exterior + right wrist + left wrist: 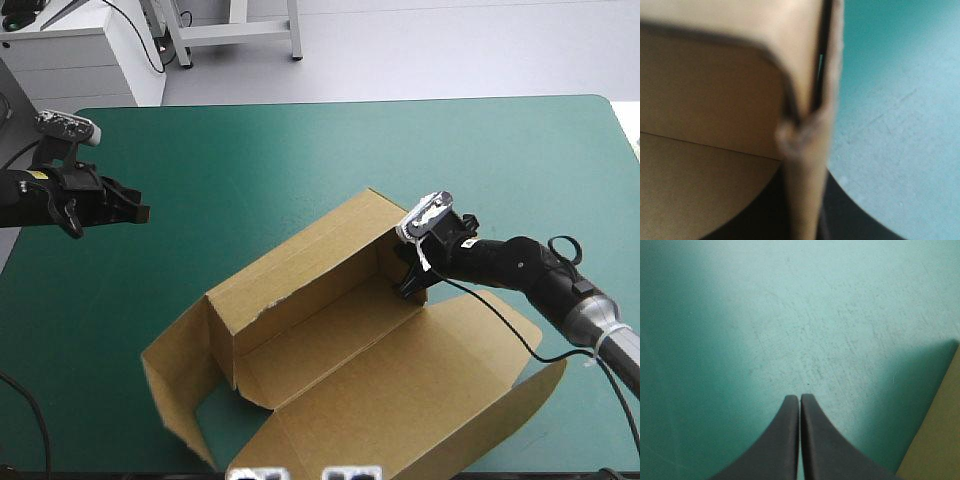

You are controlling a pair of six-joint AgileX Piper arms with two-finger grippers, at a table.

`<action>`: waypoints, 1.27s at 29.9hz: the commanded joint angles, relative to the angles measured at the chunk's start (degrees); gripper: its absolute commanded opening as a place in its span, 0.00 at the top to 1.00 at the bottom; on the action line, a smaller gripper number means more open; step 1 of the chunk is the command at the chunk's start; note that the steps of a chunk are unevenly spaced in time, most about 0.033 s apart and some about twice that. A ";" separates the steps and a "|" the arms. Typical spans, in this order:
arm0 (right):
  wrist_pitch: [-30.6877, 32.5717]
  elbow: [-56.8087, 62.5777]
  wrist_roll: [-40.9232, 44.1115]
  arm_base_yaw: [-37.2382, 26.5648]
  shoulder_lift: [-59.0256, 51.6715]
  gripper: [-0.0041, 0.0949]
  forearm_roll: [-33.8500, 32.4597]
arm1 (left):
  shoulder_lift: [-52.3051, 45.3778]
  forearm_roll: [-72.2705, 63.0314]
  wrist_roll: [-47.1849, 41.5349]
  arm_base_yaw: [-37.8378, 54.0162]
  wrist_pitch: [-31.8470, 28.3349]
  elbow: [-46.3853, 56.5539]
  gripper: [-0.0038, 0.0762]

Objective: Fold the box

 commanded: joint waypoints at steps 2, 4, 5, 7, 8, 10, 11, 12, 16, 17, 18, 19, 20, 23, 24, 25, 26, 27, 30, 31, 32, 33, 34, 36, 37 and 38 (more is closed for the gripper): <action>5.45 -8.21 17.34 -3.54 -1.23 0.98 -11.49 | -1.67 -3.91 1.06 0.03 -1.79 -1.42 0.96; 8.79 -11.31 24.60 -5.25 -1.23 0.98 -14.33 | -1.67 -4.63 1.59 0.03 -1.13 -1.42 0.96; 11.38 -13.13 27.76 -6.02 -1.10 0.98 -15.94 | -1.67 -4.63 1.59 0.03 -1.13 -1.42 0.96; 16.73 -16.21 32.56 -6.87 -1.10 0.98 -19.61 | -1.67 -4.63 1.59 0.03 -1.13 -1.42 0.96; 19.31 -17.81 35.54 -7.10 -1.10 0.98 -22.06 | -1.67 -4.53 1.59 0.03 -1.13 -1.42 0.96; 23.50 -20.56 40.74 -7.13 -1.09 0.98 -27.27 | -1.67 -4.13 1.59 0.03 -1.52 -1.42 0.96; 24.90 -21.63 42.47 -7.13 -0.98 0.98 -29.05 | -1.67 -4.13 1.59 0.03 -1.78 -1.42 0.96; 25.83 -22.47 44.10 -7.13 -0.98 0.98 -30.90 | -1.67 -4.13 1.59 0.03 -2.11 -1.42 0.96; 29.45 -25.26 48.26 -7.13 0.98 0.98 -34.84 | -1.67 -2.49 1.59 0.03 -3.21 -1.42 0.96; 30.36 -25.86 48.37 -7.13 1.79 0.98 -34.84 | -1.67 -1.52 1.59 0.03 -3.29 -1.42 0.96; 31.46 -26.51 48.73 -7.13 2.96 0.98 -34.84 | -1.67 -0.44 1.45 0.03 -3.29 -1.42 0.96; 32.28 -27.16 49.18 -7.13 4.31 0.98 -34.84 | -1.67 0.68 1.03 0.03 -3.29 -1.42 0.96; 32.70 -27.85 49.86 -7.13 5.77 0.98 -34.84 | -1.67 1.60 0.49 0.03 -3.29 -1.42 0.96; 33.60 -30.18 51.80 -7.13 10.36 0.98 -34.84 | -1.67 3.90 -0.95 0.03 -3.43 -1.42 0.96; 34.07 -31.33 52.40 -7.13 12.16 0.98 -34.84 | -1.67 3.90 -0.95 0.03 -3.43 -1.42 0.96; 34.80 -32.67 52.84 -7.13 14.00 0.98 -34.84 | -1.67 3.60 -0.95 0.03 -3.56 -1.42 0.96; 35.52 -33.80 53.15 -7.13 15.48 0.98 -34.84 | -1.67 3.60 -0.95 0.03 -3.68 -1.42 0.96; 36.57 -35.57 54.03 -7.13 17.70 0.98 -34.99 | -1.67 3.44 -0.95 0.03 -3.81 -1.42 0.96; 38.94 -39.82 55.63 -7.13 22.55 0.98 -35.00 | -1.67 3.35 -0.95 0.03 -4.20 -1.42 0.96; 39.63 -41.32 56.15 -7.13 23.84 0.98 -35.00 | -1.67 3.35 -0.95 0.03 -4.35 -1.42 0.96; 40.42 -42.40 56.45 -7.13 25.26 0.98 -35.00 | -1.67 3.35 -0.85 0.03 -4.49 -1.42 0.96; 40.81 -43.53 56.45 -7.13 26.46 0.97 -35.00 | -1.67 3.35 -0.85 0.03 -4.62 -1.42 0.96; 40.95 -44.44 56.45 -7.13 27.47 0.96 -35.00 | -1.67 3.35 -0.85 0.03 -4.80 -1.42 0.96; 40.83 -45.47 56.45 -7.13 28.67 0.91 -35.00 | -1.67 3.35 -0.85 0.03 -4.83 -1.42 0.96; 40.34 -45.60 56.45 -7.13 28.90 0.85 -35.00 | -1.67 3.35 -0.85 0.03 -4.96 -1.42 0.96; 39.70 -45.60 56.45 -7.13 28.99 0.77 -35.00 | -1.67 3.35 -0.85 0.03 -4.96 -1.42 0.96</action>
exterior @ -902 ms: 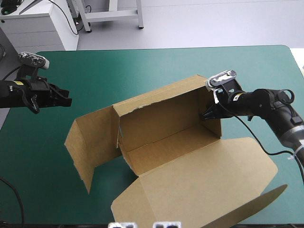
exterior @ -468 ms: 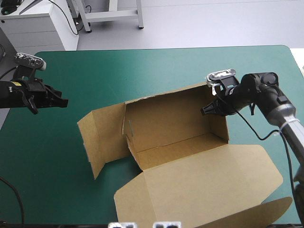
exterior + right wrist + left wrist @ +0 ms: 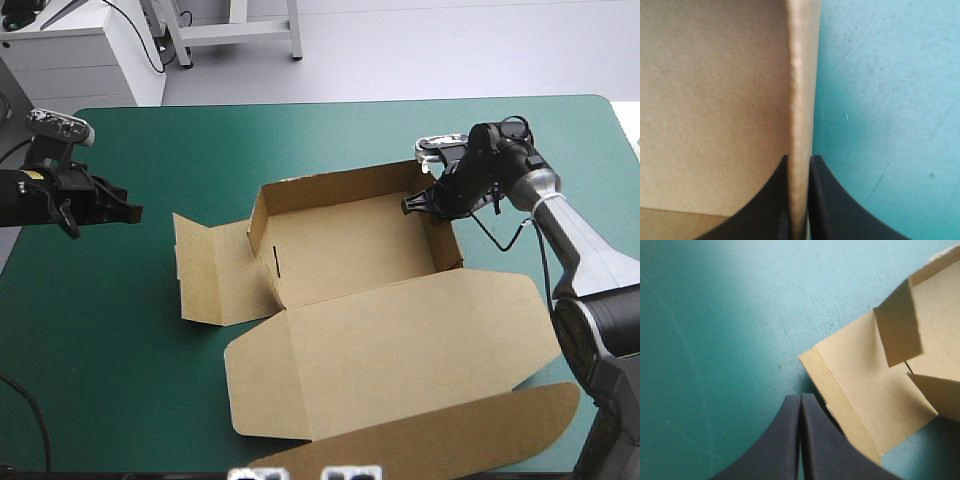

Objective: Fold the box

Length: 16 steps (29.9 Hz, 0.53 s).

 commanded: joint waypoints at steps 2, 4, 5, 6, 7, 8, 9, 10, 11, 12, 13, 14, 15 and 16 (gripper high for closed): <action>-0.34 -1.59 -0.68 -0.19 -1.41 0.61 0.99 | -1.62 -1.60 -0.41 -0.04 -2.68 -1.43 0.96; 0.15 -2.18 -1.29 -0.19 -1.52 0.41 0.99 | -1.62 -1.47 -0.41 -0.04 -2.68 -1.43 0.96; 1.04 -2.81 -1.29 -0.19 -1.63 0.34 0.99 | -1.62 -1.36 -0.41 -0.04 -2.68 -1.43 0.96; 1.68 -3.49 -1.85 -0.19 -1.84 0.28 0.99 | -1.62 -1.36 -0.41 -0.04 -2.81 -1.43 0.96; 2.41 -4.21 -2.42 -0.19 -2.01 0.26 0.99 | -1.62 -1.36 -0.41 -0.04 -3.05 -1.43 0.96; 3.02 -4.85 -2.52 -0.19 -2.32 0.26 0.87 | -1.62 -1.36 -0.41 -0.04 -3.21 -1.43 0.96; 3.79 -5.58 -2.52 -0.19 -2.72 0.27 0.58 | -1.62 -1.36 -0.41 -0.04 -3.33 -1.43 0.96; 4.52 -6.10 -2.52 -0.19 -3.08 0.28 0.21 | -1.62 -1.36 -0.41 -0.04 -3.31 -1.43 0.96; 5.87 -6.85 -2.52 -0.19 -3.52 0.29 -0.28 | -1.62 -1.36 -0.41 -0.04 -3.31 -1.43 0.96; 7.21 -7.31 -2.52 -0.19 -3.61 0.29 -0.50 | -1.62 -1.36 -0.41 -0.04 -3.31 -1.43 0.96; 7.38 -7.44 -2.52 -0.19 -3.94 0.29 -0.70 | -1.62 -1.36 -0.52 -0.04 -3.31 -1.43 0.96; 7.38 -7.44 -2.30 -0.19 -4.23 0.29 -0.90 | -1.62 -1.21 -0.73 -0.04 -3.47 -1.43 0.96; 7.38 -7.44 -2.30 -0.19 -4.38 0.29 -0.90 | -1.62 -0.54 -2.00 -0.04 -3.77 -1.43 0.96; 7.38 -7.44 -2.30 -0.19 -4.48 0.29 -0.74 | -1.62 1.10 -3.60 -0.04 -4.09 -1.43 0.96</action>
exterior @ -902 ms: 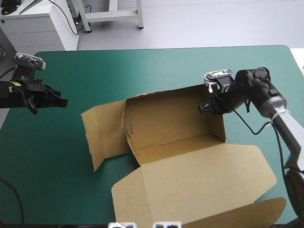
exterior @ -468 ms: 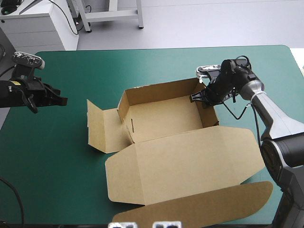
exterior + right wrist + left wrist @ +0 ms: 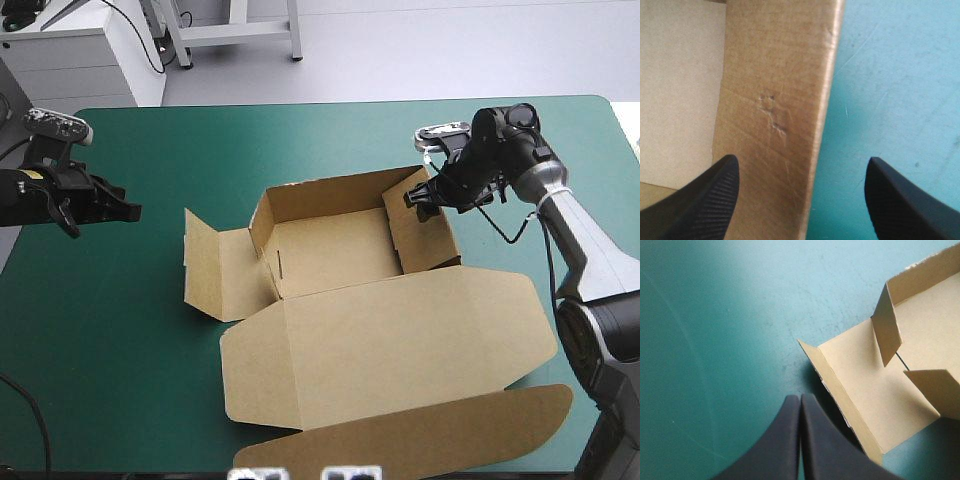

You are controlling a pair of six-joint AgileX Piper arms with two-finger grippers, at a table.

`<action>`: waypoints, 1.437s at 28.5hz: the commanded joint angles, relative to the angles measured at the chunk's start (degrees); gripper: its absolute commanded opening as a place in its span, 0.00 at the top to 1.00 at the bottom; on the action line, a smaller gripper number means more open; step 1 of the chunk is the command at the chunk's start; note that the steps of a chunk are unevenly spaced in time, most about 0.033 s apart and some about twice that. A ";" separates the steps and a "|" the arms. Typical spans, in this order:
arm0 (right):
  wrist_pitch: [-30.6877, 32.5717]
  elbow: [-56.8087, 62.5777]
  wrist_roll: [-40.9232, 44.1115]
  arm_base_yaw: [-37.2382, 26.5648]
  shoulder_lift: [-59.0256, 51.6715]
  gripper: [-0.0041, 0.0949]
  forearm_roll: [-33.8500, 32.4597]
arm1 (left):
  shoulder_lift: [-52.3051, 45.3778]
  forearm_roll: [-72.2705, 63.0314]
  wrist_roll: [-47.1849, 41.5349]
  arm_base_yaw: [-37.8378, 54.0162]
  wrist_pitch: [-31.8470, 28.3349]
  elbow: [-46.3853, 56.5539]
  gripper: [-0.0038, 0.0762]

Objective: Fold the box

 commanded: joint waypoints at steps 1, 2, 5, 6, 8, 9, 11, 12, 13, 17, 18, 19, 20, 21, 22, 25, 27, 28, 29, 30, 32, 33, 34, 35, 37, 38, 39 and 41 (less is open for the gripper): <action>1.56 -1.88 -0.50 -0.19 -3.71 0.29 0.23 | -1.62 2.63 -4.82 -0.04 -3.55 -1.43 0.96; 1.56 -1.88 -0.50 -0.19 -3.57 0.29 0.38 | -1.62 4.49 -6.34 -0.04 -3.55 -1.43 0.96; 1.56 -1.88 -0.74 -0.19 -2.86 0.29 0.25 | -1.62 10.54 -10.26 -0.04 -3.16 -1.43 0.96; 1.56 -1.88 -0.74 -0.19 -2.40 0.29 0.25 | -1.62 10.55 -10.36 -0.04 -2.71 -1.43 0.96; 1.56 -1.88 -0.74 -0.19 -1.44 0.29 0.25 | -1.62 10.20 -11.18 -0.04 -2.14 -1.43 0.96; 1.56 -1.88 -0.74 -0.19 -0.92 0.29 0.37 | -1.62 10.20 -11.89 -0.04 -1.74 -1.43 0.96; 1.56 -1.88 -0.74 -0.19 0.39 0.29 0.50 | -1.62 10.04 -11.99 -0.04 -1.32 -1.43 0.96; 1.56 -1.78 -0.74 -0.19 1.11 0.29 0.50 | -1.62 10.04 -11.99 -0.04 -1.22 -1.43 0.96; 1.56 -1.66 -0.74 -0.19 1.69 0.29 0.50 | -1.62 10.04 -11.99 -0.04 -1.06 -1.43 0.96; 1.56 -1.56 -0.19 -0.19 3.94 0.33 0.63 | -1.62 10.04 -11.99 -0.04 -1.07 -1.43 0.96; 1.56 -1.56 -0.19 -0.19 4.25 0.35 0.90 | -1.62 10.04 -11.99 -0.04 -1.07 -1.43 0.96; 1.56 -1.56 -0.19 -0.19 4.72 0.38 0.90 | -1.51 10.04 -12.29 -0.04 -1.07 -1.43 0.96; 1.56 -1.56 -0.19 -0.19 4.76 0.42 0.90 | -1.52 10.04 -12.78 -0.04 -1.07 -1.43 0.96; 1.56 -1.56 -0.19 -0.19 4.90 0.48 0.90 | -1.52 10.04 -12.90 -0.04 -1.07 -1.43 0.96; 1.56 -1.56 -0.19 -0.19 4.90 0.54 0.90 | -1.52 10.04 -12.90 -0.04 -1.07 -1.43 0.96; 1.56 -1.56 -0.79 -0.19 4.90 0.73 0.90 | -1.52 10.04 -12.90 -0.04 -1.07 -1.43 0.96; 1.56 -1.56 -1.61 -0.19 4.90 0.85 0.90 | -1.52 10.04 -12.98 -0.04 -0.82 -1.43 0.96; 1.46 -1.56 -2.24 -0.19 4.90 0.98 0.69 | -1.52 10.04 -12.98 -0.04 -0.37 -1.43 0.96; 1.46 -1.56 -2.24 -0.19 4.77 0.97 0.57 | -1.52 10.04 -12.98 -0.04 -0.08 -1.43 0.96; 1.46 -1.56 -2.24 -0.19 4.61 0.98 0.57 | -1.52 10.04 -12.98 -0.04 0.15 -1.43 0.96; 1.46 -1.56 -3.06 -0.43 3.84 0.98 0.79 | -1.52 10.04 -12.98 -0.04 0.14 -1.43 0.96; 1.46 -1.56 -3.04 -0.83 3.30 0.98 1.18 | -1.52 10.04 -12.98 -0.04 0.04 -1.43 0.96; 1.46 -1.56 -3.04 -1.23 2.47 0.98 2.01 | -1.52 10.04 -12.98 -0.04 0.04 -1.43 0.96; 1.46 -1.56 -3.34 -1.83 1.88 0.98 2.81 | -1.52 10.04 -12.98 -0.04 -0.05 -1.43 0.96; 1.46 -1.56 -3.94 -3.66 -0.07 0.98 5.16 | -1.52 10.04 -12.98 -0.04 -0.34 -1.33 0.96; 1.46 -1.56 -5.85 -6.02 -2.14 0.98 8.00 | -1.52 10.29 -12.98 -0.04 -0.44 -1.34 0.96; 1.46 -1.56 -6.24 -7.06 -3.17 0.98 9.03 | -1.52 10.29 -12.98 -0.04 -0.44 -1.34 0.96; 1.46 -1.56 -7.78 -9.60 -4.93 0.98 11.42 | -1.25 10.59 -12.98 -0.04 -0.44 -1.34 0.96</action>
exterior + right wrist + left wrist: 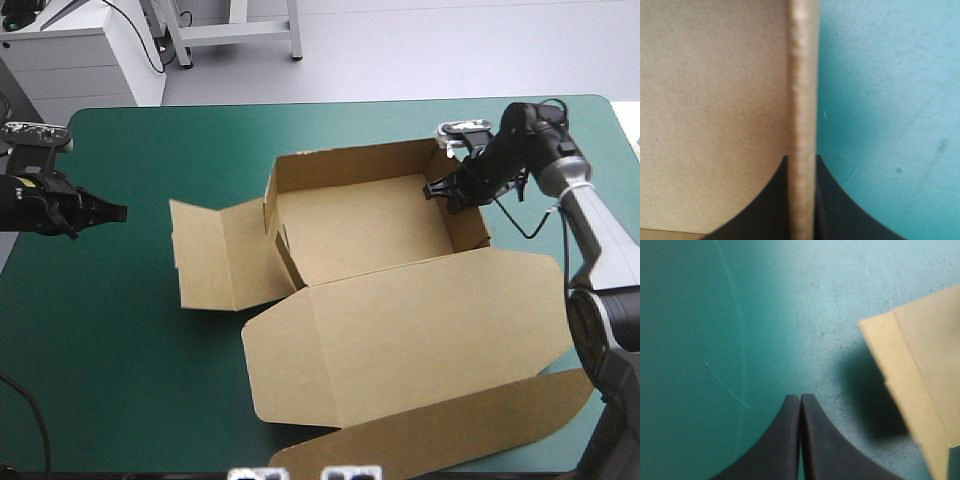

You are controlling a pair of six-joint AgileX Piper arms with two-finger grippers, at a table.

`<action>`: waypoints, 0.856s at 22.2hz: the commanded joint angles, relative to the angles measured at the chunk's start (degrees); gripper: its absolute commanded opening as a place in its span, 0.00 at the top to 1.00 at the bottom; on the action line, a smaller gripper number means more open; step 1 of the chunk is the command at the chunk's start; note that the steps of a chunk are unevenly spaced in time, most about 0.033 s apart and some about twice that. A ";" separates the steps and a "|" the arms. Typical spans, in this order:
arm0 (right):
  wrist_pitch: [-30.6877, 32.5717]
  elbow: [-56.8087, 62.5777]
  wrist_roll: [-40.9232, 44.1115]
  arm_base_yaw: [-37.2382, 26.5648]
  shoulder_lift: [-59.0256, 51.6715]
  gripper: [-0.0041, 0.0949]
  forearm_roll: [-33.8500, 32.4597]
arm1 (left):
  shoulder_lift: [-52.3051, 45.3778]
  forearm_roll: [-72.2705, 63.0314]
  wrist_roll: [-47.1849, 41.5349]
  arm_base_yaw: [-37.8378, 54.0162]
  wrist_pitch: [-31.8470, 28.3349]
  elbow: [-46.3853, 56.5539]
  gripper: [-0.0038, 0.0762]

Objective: Fold the box

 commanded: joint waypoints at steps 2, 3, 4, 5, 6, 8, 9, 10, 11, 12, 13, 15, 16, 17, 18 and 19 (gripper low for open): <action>1.50 -1.55 -4.08 -6.63 -9.04 0.98 8.52 | 0.07 -0.61 -0.54 -0.04 -2.63 -1.39 0.96; 1.50 -1.55 -4.42 -7.35 -9.74 0.98 9.17 | 0.64 -0.61 -0.54 -0.04 -2.63 -1.39 0.96; 1.50 -1.55 -5.44 -8.78 -11.19 0.98 10.79 | 2.23 -0.84 -0.54 -0.04 -2.63 -1.39 0.96; 1.50 -1.55 -5.84 -9.51 -11.99 0.98 11.64 | 3.12 -0.98 -0.54 -0.04 -2.63 -1.39 0.96; 1.50 -1.55 -6.13 -10.44 -13.34 0.98 12.60 | 5.19 -1.88 -1.16 -0.04 -2.63 -1.39 0.96; 1.50 -1.55 -6.54 -10.55 -14.85 0.98 13.04 | 8.52 -6.85 -1.16 -0.04 -3.32 -1.39 0.96; 1.50 -1.55 -6.54 -10.55 -15.29 0.98 13.56 | 10.60 -11.75 -0.61 -0.04 -4.02 -1.39 0.96; 1.50 -1.55 -6.54 -10.55 -15.46 0.98 14.46 | 12.16 -17.62 1.01 -0.04 -4.18 -1.39 0.96; 1.50 -1.55 -6.54 -10.55 -15.55 0.98 15.06 | 14.19 -24.65 4.39 -0.04 -3.94 -1.39 0.96; 1.50 -1.55 -6.54 -10.55 -15.55 0.98 15.46 | 15.81 -29.65 7.37 -0.15 -3.03 -1.39 0.96; 1.50 -1.55 -6.54 -10.55 -15.55 0.98 15.59 | 17.23 -34.80 10.49 -0.64 -1.78 -1.39 0.96; 1.50 -1.55 -6.54 -10.55 -15.55 0.98 15.48 | 18.81 -40.17 14.04 -1.25 -0.02 -1.39 0.96; 1.50 -1.55 -6.54 -10.55 -15.55 0.98 15.47 | 19.38 -41.97 15.11 -1.87 0.67 -1.39 0.96; 1.50 -1.55 -6.54 -10.55 -15.55 0.98 15.36 | 19.65 -42.94 15.94 -2.28 0.94 -1.39 0.96; 1.40 -1.55 -6.54 -10.55 -15.55 0.98 15.36 | 20.06 -43.50 16.36 -2.93 1.06 -1.39 0.96; 1.27 -1.55 -6.54 -10.55 -15.55 0.98 15.36 | 20.09 -44.07 16.54 -3.62 1.17 -1.39 0.96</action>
